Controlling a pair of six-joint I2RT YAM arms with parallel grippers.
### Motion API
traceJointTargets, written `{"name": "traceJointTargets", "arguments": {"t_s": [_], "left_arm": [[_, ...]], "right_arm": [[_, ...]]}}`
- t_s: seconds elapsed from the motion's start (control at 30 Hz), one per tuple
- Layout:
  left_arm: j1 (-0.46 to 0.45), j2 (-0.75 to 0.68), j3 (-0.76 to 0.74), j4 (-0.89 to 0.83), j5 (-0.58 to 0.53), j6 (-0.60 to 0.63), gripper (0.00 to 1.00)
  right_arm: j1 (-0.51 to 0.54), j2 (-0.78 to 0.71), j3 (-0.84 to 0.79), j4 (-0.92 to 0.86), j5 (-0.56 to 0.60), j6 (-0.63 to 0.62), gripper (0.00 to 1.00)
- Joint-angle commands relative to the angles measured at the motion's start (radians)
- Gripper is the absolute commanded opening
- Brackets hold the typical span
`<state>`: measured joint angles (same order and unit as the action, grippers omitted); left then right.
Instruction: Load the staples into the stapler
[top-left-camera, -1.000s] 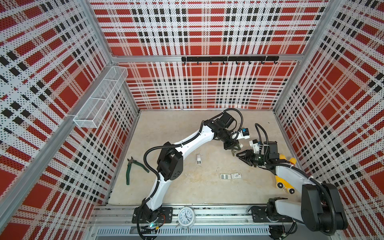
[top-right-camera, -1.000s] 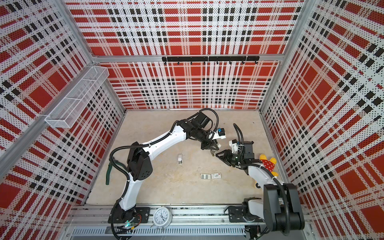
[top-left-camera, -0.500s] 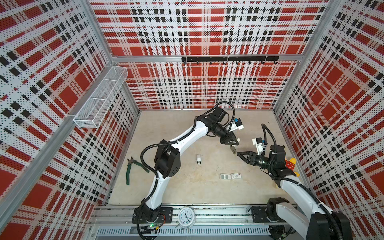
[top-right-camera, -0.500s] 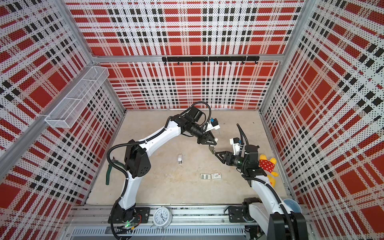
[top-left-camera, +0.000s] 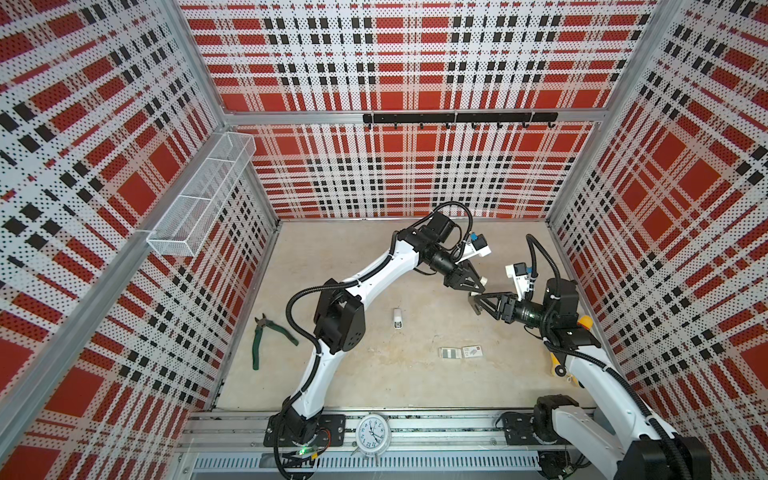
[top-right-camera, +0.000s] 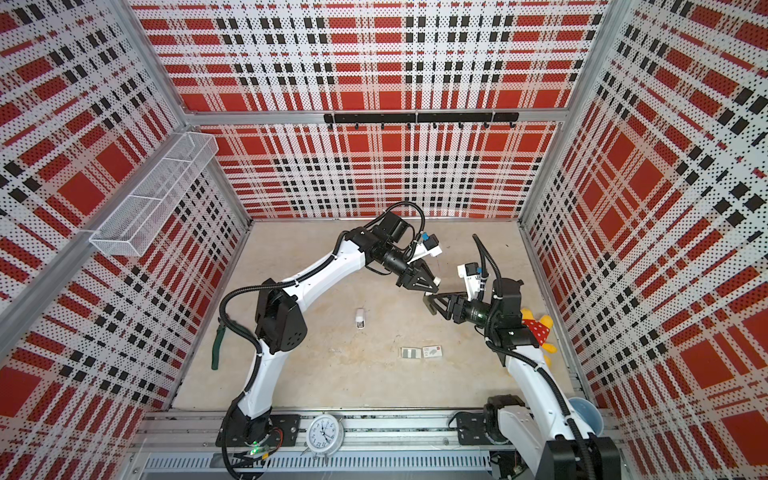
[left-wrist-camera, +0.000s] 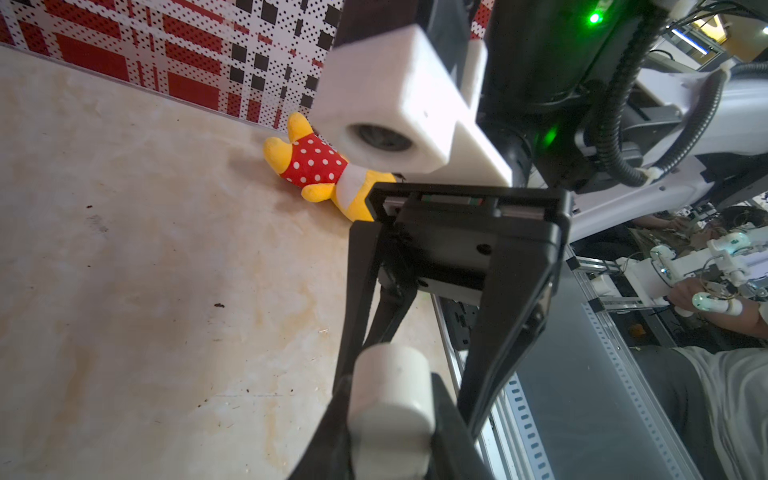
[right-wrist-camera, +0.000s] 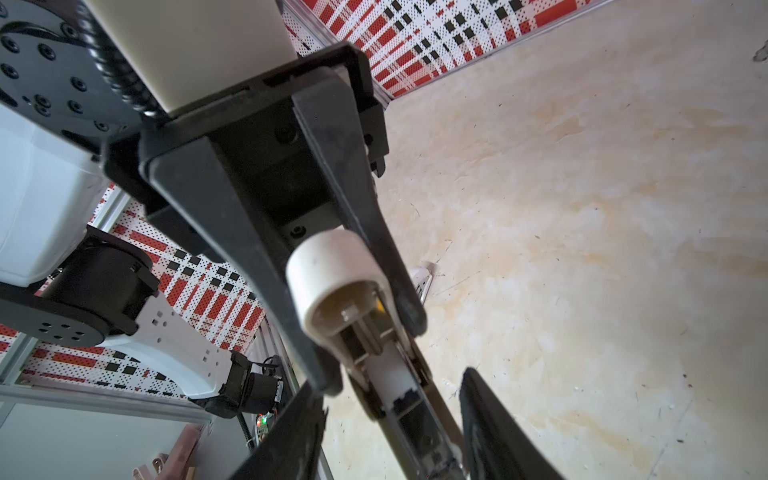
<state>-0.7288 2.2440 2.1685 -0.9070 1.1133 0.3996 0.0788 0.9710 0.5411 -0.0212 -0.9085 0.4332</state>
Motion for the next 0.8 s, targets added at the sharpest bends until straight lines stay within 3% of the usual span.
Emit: {"name": "traceJointTargets", "arguments": {"t_s": [0.0, 0.33, 0.53, 0.77], "left_arm": [[0.004, 0.020, 0.053, -0.016, 0.064, -0.013, 0.21], [0.008, 0.049, 0.069, -0.018, 0.149, -0.045, 0.21], [0.011, 0.050, 0.062, -0.024, 0.169, -0.045, 0.20], [0.010, 0.045, 0.060, -0.026, 0.176, -0.048, 0.21]], "right_arm": [[0.018, 0.024, 0.026, 0.015, -0.018, -0.027, 0.51], [0.044, 0.033, 0.012, 0.071, -0.004, 0.006, 0.42], [0.044, 0.016, -0.009, 0.125, -0.010, 0.064, 0.42], [0.044, 0.021, -0.013, 0.145, -0.021, 0.079, 0.34]]}}
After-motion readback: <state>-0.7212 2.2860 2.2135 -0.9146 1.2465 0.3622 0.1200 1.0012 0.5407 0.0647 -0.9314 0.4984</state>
